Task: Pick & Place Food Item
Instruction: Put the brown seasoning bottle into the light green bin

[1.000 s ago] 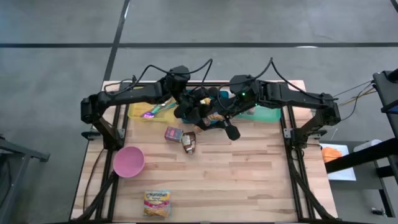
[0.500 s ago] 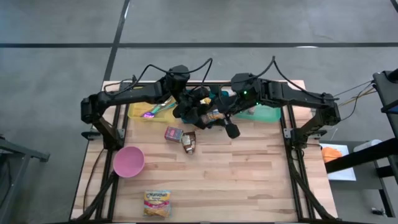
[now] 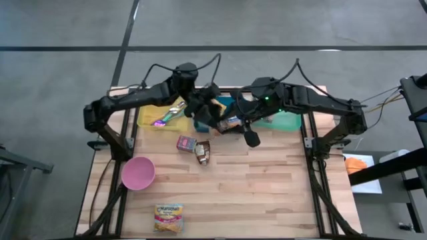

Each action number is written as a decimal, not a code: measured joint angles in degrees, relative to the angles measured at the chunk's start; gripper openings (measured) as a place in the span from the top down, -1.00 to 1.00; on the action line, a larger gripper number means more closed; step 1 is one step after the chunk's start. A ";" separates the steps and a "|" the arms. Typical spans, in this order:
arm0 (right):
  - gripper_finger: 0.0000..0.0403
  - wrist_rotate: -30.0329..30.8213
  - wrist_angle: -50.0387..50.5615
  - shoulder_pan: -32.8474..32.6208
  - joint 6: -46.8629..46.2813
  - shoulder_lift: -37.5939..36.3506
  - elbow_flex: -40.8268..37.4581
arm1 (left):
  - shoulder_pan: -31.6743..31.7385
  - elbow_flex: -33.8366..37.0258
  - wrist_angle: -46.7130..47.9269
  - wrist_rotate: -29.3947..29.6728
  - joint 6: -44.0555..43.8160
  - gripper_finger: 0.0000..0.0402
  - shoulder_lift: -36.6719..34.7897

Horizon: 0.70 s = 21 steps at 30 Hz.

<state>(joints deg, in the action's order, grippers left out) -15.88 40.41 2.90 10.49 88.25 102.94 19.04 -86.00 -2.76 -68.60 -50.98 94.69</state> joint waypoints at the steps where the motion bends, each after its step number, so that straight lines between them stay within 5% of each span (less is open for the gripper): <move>1: 0.17 1.23 0.51 -0.02 -0.11 -0.45 0.00 | 0.51 0.00 0.07 0.02 0.17 -0.69 -0.34; 8: 0.17 7.19 5.63 0.67 -2.63 -3.45 0.02 | 4.92 0.05 9.22 3.73 9.70 -0.63 -6.20; 15: 0.17 14.08 12.71 4.28 -11.78 -5.80 -0.02 | 6.56 0.05 26.99 25.11 30.09 -0.63 -15.43; 21: 0.17 18.08 21.53 8.79 -17.76 -8.09 -2.44 | 5.56 3.06 27.88 38.27 34.95 -0.63 -23.66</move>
<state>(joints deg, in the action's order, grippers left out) 2.20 61.95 11.69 -7.28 80.15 100.49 24.60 -82.94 25.11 -30.33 -16.03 71.03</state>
